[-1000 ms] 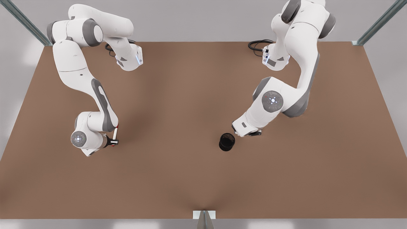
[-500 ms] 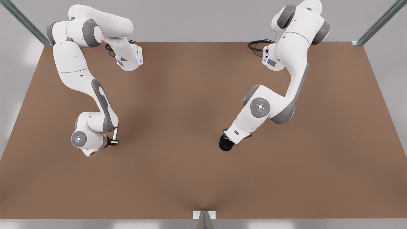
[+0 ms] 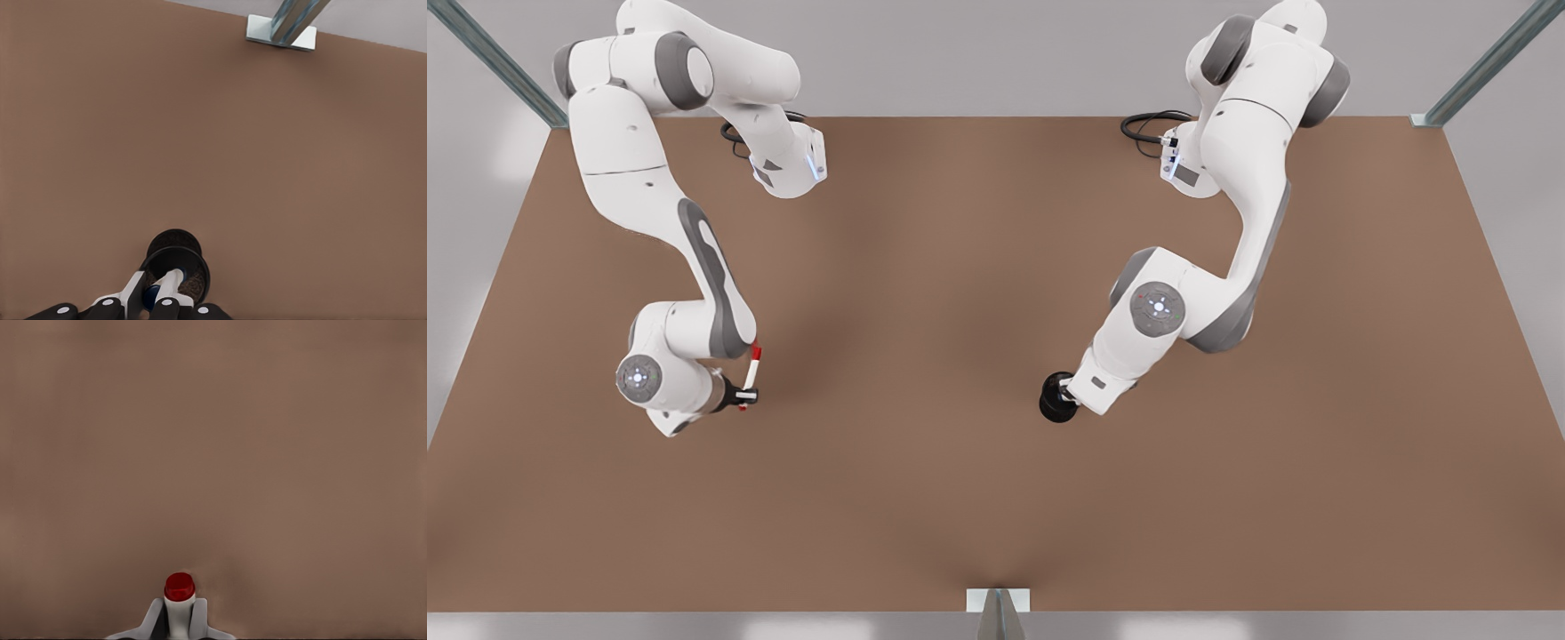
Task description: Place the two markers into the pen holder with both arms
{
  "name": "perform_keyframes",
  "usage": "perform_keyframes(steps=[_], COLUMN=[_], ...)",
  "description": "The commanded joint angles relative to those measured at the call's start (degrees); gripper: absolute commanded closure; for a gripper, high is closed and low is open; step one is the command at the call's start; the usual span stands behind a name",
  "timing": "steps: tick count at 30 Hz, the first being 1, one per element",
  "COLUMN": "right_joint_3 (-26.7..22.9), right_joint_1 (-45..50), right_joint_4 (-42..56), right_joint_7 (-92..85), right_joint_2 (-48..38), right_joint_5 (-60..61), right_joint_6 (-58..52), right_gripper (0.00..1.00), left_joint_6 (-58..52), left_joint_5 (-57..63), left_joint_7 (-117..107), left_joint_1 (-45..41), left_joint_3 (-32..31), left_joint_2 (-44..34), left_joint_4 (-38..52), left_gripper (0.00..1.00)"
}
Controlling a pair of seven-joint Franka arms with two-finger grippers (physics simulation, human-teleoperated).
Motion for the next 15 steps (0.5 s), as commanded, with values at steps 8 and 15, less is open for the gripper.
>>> perform_keyframes(steps=[8, 15], right_joint_3=[12.13, 22.15], right_joint_1=[0.09, 0.62], right_joint_4=[6.93, 10.88], right_joint_7=[10.36, 24.69], right_joint_2=[-7.83, -7.57], right_joint_5=[0.09, -0.17], right_joint_6=[-13.11, -15.04], right_gripper=[0.75, 0.75], left_joint_6=[-1.36, -32.90], left_joint_5=[0.01, -2.19], left_joint_7=[-2.52, 33.95], left_joint_1=[-0.49, 22.71], left_joint_3=[-0.01, -0.71], left_joint_2=[0.79, -3.24], left_joint_4=[-0.96, 7.82], left_gripper=[0.00, 0.00])
